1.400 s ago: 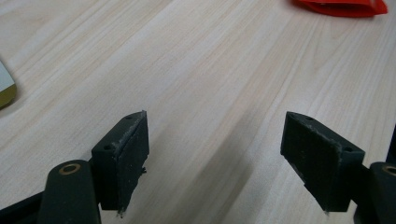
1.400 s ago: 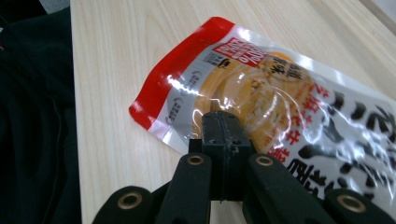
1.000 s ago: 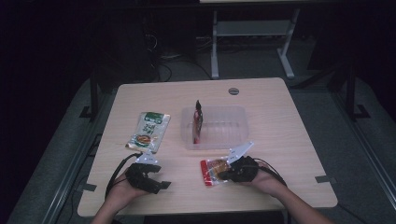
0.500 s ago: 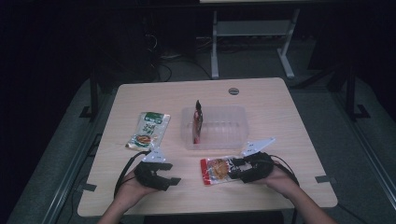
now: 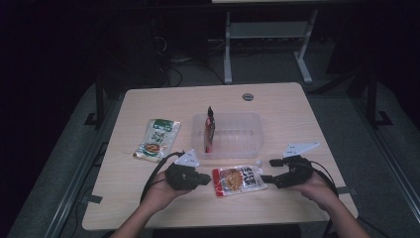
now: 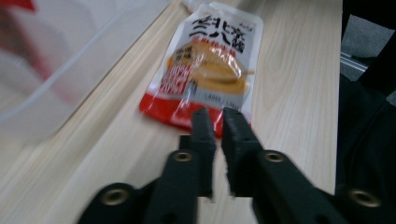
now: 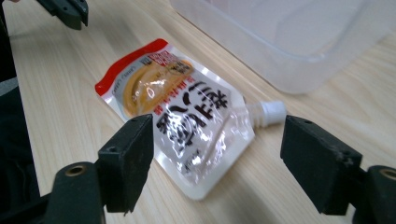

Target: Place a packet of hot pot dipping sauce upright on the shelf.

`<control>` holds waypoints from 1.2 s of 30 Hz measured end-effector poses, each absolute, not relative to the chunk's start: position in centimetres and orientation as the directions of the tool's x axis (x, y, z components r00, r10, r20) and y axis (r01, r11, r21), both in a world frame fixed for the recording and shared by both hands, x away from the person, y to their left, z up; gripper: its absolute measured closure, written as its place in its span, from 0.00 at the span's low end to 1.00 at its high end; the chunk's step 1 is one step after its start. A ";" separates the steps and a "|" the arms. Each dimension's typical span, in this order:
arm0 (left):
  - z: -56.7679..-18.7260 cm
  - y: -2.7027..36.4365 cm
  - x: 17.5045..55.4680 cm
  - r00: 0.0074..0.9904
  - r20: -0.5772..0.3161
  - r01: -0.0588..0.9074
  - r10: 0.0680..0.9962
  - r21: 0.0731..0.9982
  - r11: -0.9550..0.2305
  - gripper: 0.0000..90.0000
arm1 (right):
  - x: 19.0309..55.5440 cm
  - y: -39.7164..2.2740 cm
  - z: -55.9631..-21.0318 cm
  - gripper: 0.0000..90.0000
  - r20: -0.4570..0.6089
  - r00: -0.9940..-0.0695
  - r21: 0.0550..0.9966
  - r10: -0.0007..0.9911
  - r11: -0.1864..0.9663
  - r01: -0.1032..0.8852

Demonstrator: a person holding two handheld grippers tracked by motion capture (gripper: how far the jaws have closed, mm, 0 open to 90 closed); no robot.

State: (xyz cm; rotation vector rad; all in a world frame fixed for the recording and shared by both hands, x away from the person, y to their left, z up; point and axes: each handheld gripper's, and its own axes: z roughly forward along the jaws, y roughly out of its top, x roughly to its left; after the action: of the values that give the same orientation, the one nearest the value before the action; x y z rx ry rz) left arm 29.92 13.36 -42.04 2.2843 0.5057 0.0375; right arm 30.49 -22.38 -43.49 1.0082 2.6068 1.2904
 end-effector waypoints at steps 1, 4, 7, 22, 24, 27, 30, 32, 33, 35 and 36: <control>-42.1 12.8 30.2 0.923 -0.128 0.343 0.363 0.703 -0.623 0.99 | 30.5 -22.5 -43.5 0.26 0.218 -0.783 0.730 0.583 0.435 0.527; -42.5 11.5 30.8 0.927 -0.126 0.336 0.352 0.694 -0.637 1.00 | 30.7 -22.8 -43.6 0.21 0.221 -0.779 0.727 0.586 0.433 0.532; -43.3 10.1 31.6 0.933 -0.109 0.321 0.342 0.682 -0.657 1.00 | 31.0 -23.0 -43.8 0.18 0.233 -0.781 0.727 0.580 0.429 0.536; -45.6 9.0 32.2 0.928 -0.113 0.342 0.355 0.636 -0.692 1.00 | 31.8 -22.5 -45.2 0.17 0.289 -0.768 0.665 0.572 0.457 0.590; -45.7 9.1 32.3 0.929 -0.111 0.341 0.353 0.625 -0.702 1.00 | 31.9 -22.4 -45.5 0.17 0.298 -0.766 0.657 0.570 0.460 0.598; -45.8 9.0 32.2 0.927 -0.112 0.346 0.357 0.624 -0.701 1.00 | 32.1 -22.2 -45.7 0.16 0.316 -0.766 0.646 0.559 0.464 0.606; -45.8 9.0 32.2 0.929 -0.110 0.343 0.354 0.620 -0.706 1.00 | 32.3 -22.0 -46.0 0.16 0.327 -0.766 0.633 0.553 0.474 0.612; -45.9 9.0 32.2 0.926 -0.115 0.348 0.358 0.625 -0.699 1.00 | 32.3 -21.8 -46.1 0.16 0.331 -0.766 0.623 0.551 0.482 0.616; -45.9 9.0 32.3 0.926 -0.115 0.348 0.358 0.625 -0.699 1.00 | 32.3 -21.7 -46.2 0.17 0.340 -0.764 0.618 0.549 0.482 0.621; -45.9 9.1 32.3 0.926 -0.116 0.349 0.359 0.625 -0.698 1.00 | 32.4 -21.6 -46.3 0.19 0.343 -0.770 0.615 0.538 0.491 0.617; -45.9 9.0 32.2 0.926 -0.116 0.349 0.359 0.625 -0.699 1.00 | 32.4 -21.5 -46.3 0.20 0.348 -0.771 0.614 0.533 0.492 0.617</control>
State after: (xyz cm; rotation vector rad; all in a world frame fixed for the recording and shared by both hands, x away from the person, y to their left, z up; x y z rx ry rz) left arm 32.24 9.04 -45.93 2.4014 0.5000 0.0196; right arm 32.45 -21.48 -46.34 1.0872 2.8083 1.2298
